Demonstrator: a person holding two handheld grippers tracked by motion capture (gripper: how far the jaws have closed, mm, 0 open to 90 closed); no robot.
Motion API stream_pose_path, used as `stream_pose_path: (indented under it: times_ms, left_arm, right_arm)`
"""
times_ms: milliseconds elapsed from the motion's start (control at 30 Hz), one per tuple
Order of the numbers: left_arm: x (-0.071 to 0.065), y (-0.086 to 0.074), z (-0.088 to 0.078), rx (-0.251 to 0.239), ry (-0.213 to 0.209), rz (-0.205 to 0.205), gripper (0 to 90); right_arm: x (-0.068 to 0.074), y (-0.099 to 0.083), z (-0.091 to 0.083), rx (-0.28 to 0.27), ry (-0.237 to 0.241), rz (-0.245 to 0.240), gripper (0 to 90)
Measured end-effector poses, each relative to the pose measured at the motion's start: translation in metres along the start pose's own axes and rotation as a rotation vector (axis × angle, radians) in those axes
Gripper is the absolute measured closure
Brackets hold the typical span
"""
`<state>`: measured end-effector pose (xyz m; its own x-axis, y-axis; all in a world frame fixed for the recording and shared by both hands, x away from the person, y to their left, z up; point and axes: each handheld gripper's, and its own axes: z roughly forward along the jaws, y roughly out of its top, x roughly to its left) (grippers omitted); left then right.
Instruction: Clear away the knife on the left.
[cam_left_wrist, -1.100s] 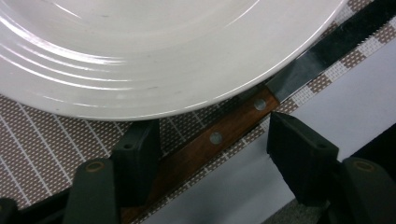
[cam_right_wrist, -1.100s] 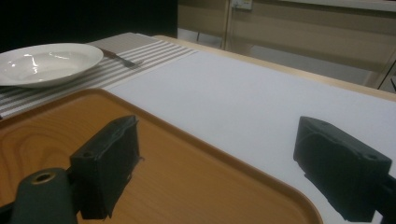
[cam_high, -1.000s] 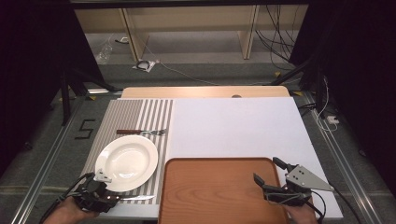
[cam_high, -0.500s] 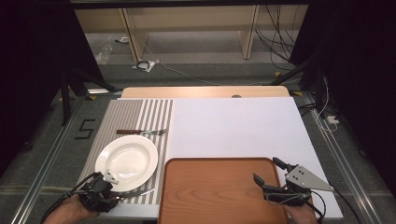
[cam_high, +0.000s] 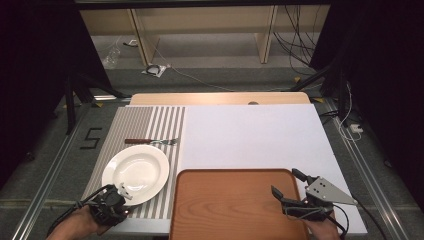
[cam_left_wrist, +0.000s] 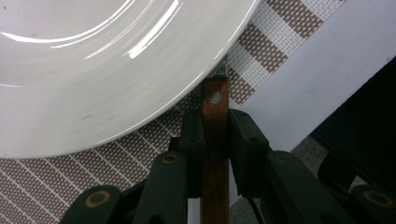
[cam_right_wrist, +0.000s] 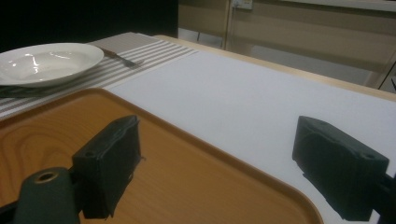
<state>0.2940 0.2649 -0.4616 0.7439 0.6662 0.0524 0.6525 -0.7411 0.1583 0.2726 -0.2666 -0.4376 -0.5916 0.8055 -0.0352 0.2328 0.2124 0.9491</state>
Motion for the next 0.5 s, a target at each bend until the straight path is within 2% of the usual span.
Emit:
stream_pose_path:
  times_ms: [167, 500]
  left_arm:
    - [-0.001, 0.0, -0.001, -0.004, -0.015, 0.027, 76.5]
    - [-0.01, 0.001, -0.014, -0.061, -0.058, 0.05, 76.6]
  right_arm:
    - [0.0, 0.0, 0.0, 0.0, -0.001, 0.002, 16.1]
    - [0.0, 0.0, 0.001, 0.004, 0.003, 0.0, 16.2]
